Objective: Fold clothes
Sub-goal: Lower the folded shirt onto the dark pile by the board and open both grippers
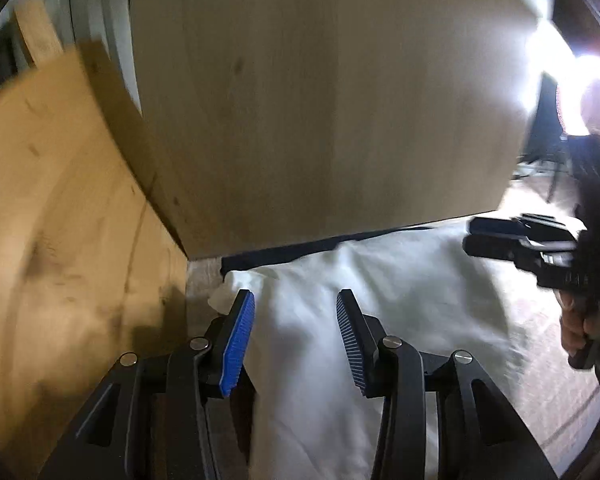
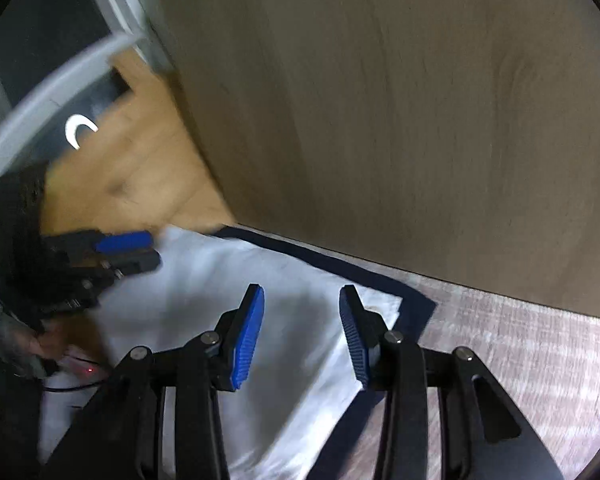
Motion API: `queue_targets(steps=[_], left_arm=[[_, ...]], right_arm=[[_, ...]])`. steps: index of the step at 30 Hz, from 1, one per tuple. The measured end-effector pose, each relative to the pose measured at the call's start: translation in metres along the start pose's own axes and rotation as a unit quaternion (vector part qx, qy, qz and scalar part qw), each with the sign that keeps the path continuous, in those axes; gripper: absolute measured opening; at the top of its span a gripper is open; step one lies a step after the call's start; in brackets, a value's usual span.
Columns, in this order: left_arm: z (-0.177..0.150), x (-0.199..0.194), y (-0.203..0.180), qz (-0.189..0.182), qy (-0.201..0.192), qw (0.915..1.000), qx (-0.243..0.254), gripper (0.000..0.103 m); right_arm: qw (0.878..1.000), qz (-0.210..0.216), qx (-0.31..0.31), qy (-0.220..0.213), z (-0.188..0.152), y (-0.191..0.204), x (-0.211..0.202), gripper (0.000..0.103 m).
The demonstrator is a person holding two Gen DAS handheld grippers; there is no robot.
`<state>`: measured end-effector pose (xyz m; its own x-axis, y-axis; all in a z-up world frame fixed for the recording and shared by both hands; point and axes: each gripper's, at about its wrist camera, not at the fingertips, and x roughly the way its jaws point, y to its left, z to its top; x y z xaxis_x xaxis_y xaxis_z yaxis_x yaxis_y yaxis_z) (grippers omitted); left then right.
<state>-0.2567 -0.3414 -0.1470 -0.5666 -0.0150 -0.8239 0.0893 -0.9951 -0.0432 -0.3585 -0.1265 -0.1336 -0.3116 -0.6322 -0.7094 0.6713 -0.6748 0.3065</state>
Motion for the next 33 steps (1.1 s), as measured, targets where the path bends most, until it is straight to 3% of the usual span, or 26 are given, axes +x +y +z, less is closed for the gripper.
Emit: queue_targets(steps=[1, 3, 7, 10, 14, 17, 20, 23, 28, 30, 33], left_arm=[[-0.001, 0.013, 0.009, -0.004, 0.013, 0.9998, -0.017, 0.047], [-0.002, 0.024, 0.021, -0.016, 0.026, 0.9986, -0.042, 0.05], [0.007, -0.005, 0.016, 0.011, -0.014, 0.9995, -0.027, 0.044], [0.02, -0.019, 0.015, -0.004, -0.043, 0.999, -0.014, 0.043], [0.03, 0.021, 0.023, 0.061, -0.004, 0.998, 0.014, 0.034], [0.025, 0.061, 0.028, 0.11, 0.043, 0.9922, 0.038, 0.034], [0.029, 0.048, 0.024, 0.126, 0.03, 0.9903, 0.05, 0.034], [0.032, 0.003, 0.026, 0.124, -0.007, 0.9916, 0.037, 0.033], [-0.017, -0.056, 0.013, 0.054, -0.051, 0.997, 0.022, 0.033], [-0.039, -0.04, 0.01, 0.08, -0.013, 0.996, 0.038, 0.034], [-0.068, -0.015, 0.01, 0.122, 0.046, 0.9899, 0.056, 0.034]], right_arm=[[1.0, -0.018, 0.007, 0.023, -0.005, -0.01, 0.018, 0.037], [0.998, 0.002, 0.036, 0.047, -0.012, -0.025, 0.033, 0.036], [0.999, -0.016, -0.002, 0.038, -0.005, -0.015, 0.016, 0.035], [1.0, -0.012, -0.012, 0.021, 0.002, -0.001, 0.0, 0.037], [0.999, 0.027, -0.027, 0.016, 0.001, 0.022, -0.006, 0.037], [0.996, -0.011, -0.076, 0.05, -0.015, 0.038, 0.017, 0.037], [0.995, -0.011, -0.076, 0.058, -0.02, 0.036, 0.019, 0.037], [0.997, 0.0, -0.064, 0.049, -0.02, 0.033, 0.007, 0.037], [0.996, 0.039, -0.07, 0.037, -0.029, 0.043, -0.023, 0.037], [0.993, 0.035, -0.097, 0.051, -0.039, 0.049, -0.021, 0.037], [0.984, -0.008, -0.152, 0.089, -0.058, 0.052, -0.005, 0.037]])
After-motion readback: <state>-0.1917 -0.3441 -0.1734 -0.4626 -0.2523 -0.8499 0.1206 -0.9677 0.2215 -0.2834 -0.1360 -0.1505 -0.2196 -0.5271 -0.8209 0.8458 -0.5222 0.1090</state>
